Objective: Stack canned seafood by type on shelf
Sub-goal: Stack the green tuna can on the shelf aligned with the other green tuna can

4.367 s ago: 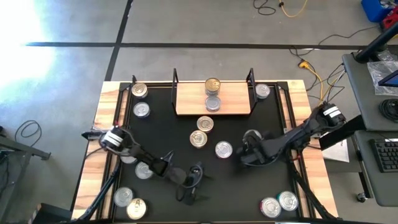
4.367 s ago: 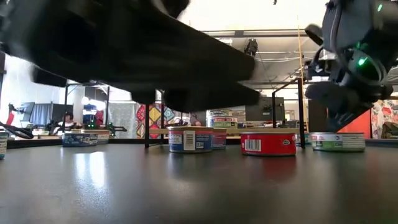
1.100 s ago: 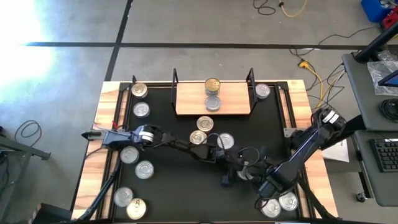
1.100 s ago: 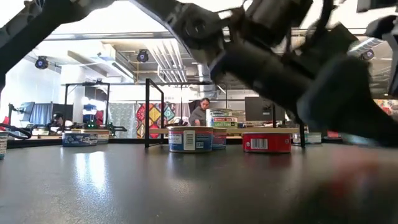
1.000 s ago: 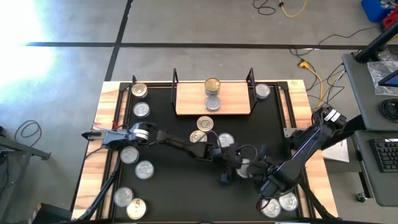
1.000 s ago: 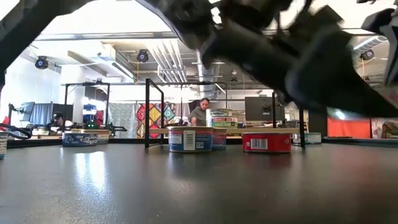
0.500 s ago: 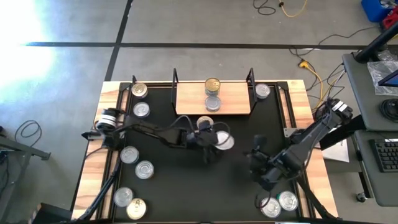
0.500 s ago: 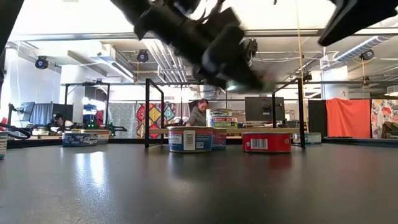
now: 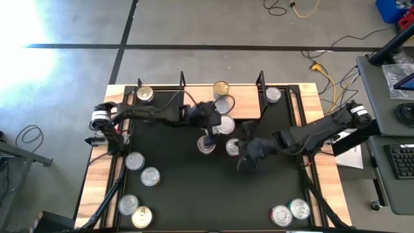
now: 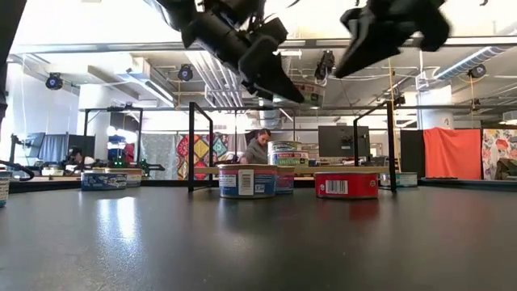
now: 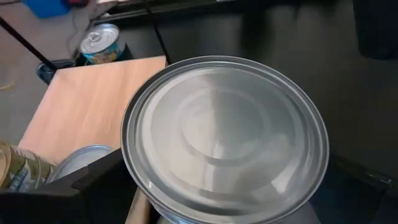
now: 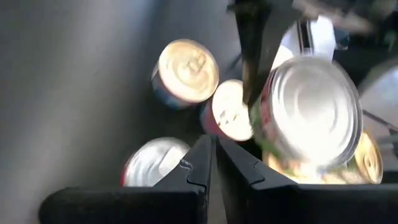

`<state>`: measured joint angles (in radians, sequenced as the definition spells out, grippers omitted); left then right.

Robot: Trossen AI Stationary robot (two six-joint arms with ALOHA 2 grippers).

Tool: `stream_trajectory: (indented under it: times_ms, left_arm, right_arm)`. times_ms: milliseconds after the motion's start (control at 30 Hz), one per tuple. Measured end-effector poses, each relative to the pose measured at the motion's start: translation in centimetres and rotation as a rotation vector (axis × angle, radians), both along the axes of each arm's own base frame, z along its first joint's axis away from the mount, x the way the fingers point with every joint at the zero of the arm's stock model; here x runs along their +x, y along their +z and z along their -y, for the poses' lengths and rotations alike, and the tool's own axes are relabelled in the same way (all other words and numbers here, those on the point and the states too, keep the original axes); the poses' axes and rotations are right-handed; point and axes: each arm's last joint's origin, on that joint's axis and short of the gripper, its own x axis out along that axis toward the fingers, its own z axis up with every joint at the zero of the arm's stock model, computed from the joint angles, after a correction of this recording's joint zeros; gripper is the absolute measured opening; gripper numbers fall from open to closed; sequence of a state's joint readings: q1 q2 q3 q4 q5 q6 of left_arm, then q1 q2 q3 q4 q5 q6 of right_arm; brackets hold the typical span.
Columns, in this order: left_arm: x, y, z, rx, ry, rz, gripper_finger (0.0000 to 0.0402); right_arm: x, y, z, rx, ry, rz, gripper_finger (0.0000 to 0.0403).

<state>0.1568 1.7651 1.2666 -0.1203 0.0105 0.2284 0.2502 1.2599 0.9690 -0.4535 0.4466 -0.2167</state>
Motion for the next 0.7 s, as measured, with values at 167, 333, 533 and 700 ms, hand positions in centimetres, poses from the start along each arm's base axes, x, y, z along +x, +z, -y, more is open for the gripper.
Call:
stream_trajectory:
  times_ms: [167, 333, 533, 700]
  left_arm:
    - [-0.4, 0.2, -3.9, 0.005, -0.033, 0.001, 0.0367]
    - [-1.6, 0.2, -7.6, 0.000, -0.038, -0.001, 0.0366]
    - [-2.4, -1.1, -10.7, 0.006, -0.026, -0.028, 0.0366]
    - [-2.2, -3.1, -11.7, -0.044, -0.041, -0.064, 0.0368]
  right_arm:
    - [1.5, -0.4, 3.9, -0.007, 0.006, 0.108, 0.0018]
    - [2.4, -0.7, 8.1, -0.073, -0.083, 0.302, 0.0018]
    - [3.4, -2.0, 13.2, -0.018, -0.152, 0.399, 0.0018]
    - [4.9, -3.6, 15.2, 0.035, -0.150, 0.357, 0.0018]
